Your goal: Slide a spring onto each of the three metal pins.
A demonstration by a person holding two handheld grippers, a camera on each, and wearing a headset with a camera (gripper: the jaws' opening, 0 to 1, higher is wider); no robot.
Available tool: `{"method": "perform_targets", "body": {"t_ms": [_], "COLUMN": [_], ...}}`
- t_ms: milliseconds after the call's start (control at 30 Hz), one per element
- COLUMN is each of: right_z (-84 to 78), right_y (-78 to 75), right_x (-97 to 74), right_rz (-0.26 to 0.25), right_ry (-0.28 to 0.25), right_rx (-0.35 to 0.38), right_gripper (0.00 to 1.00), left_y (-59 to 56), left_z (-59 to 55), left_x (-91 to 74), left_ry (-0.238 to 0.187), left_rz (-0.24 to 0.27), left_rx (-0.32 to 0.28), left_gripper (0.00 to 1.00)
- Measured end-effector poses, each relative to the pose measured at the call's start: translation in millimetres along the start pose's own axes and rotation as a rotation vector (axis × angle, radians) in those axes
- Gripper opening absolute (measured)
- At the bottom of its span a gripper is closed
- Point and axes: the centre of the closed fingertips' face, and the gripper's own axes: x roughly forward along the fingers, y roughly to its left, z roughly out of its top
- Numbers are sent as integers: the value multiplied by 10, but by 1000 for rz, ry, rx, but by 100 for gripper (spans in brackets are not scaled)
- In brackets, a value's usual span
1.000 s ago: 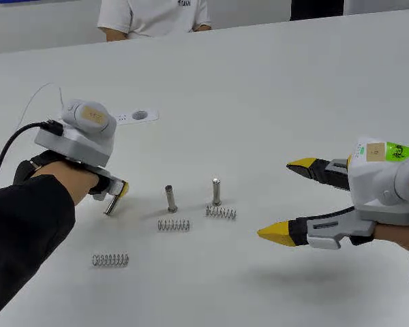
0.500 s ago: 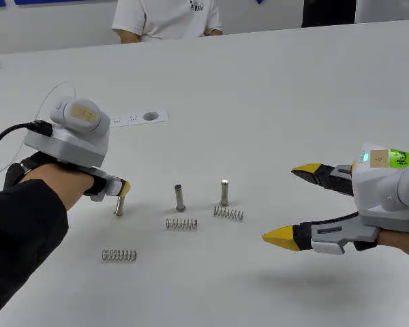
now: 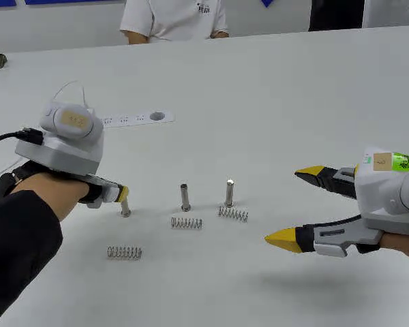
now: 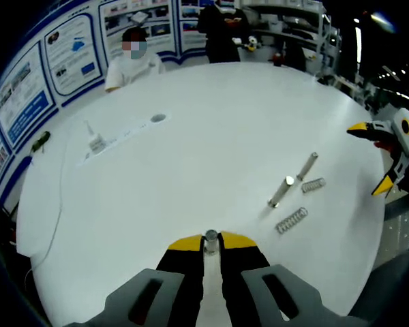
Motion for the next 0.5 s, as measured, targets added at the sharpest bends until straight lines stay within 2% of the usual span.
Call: {"method": "perform_targets", "body": {"t_ms": [300, 500], "right_z": [15, 15], "right_y": [13, 21], "right_x": [5, 8], "right_rz": [3, 5], "right_ry": [-1, 0], "right_rx": [-4, -5], "right_gripper": [77, 77], "left_y": [-23, -22], "left_z": [-21, -12], "left_x": [-19, -16], "left_ry": [3, -3], "left_rz": [-12, -9], "left_rx": [-9, 6], "left_gripper": [8, 8]}}
